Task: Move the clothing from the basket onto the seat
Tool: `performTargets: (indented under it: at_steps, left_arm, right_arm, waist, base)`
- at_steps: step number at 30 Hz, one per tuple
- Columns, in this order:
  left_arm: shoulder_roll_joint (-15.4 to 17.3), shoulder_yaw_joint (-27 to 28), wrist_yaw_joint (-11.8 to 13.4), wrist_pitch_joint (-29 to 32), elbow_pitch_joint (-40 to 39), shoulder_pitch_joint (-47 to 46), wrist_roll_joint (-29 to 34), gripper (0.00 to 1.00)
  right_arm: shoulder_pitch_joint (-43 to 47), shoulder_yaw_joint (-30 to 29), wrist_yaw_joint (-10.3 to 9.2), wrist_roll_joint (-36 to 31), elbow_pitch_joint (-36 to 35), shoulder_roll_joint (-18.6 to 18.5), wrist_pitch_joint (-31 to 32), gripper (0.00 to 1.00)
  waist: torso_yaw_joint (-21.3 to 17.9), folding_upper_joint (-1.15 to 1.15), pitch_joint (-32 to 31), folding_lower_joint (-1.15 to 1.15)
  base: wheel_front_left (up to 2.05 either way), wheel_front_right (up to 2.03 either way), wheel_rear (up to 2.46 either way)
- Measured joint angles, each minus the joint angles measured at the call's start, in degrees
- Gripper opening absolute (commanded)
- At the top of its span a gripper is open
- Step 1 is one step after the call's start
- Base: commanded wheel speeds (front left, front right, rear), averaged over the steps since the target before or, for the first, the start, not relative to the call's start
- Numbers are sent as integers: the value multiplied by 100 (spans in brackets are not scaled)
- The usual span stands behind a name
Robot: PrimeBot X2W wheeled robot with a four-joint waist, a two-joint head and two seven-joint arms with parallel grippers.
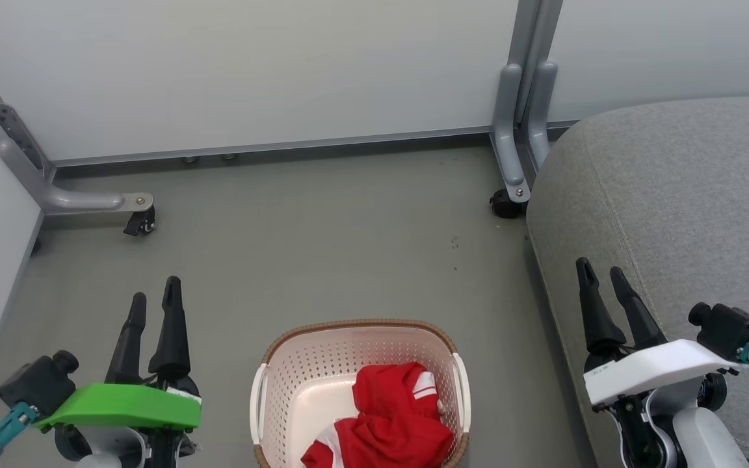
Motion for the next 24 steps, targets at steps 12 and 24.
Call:
performTargets:
  at_steps: [12, 24]
  left_arm:
    - [18, -85, -3, -193, 158, 81, 799, 100]
    - [18, -92, -8, -349, 394, 126, 1532, 100]
  right_arm:
    - [36, 87, 1, -881, 151, 10, -190, 100]
    - [42, 134, 1, -1570, 374, 48, -354, 100]
  waist:
    - [-5, 0, -10, 0]
    - [-15, 0, -36, 0]
  base:
    - [0, 0, 0]
    - [0, 0, 0]
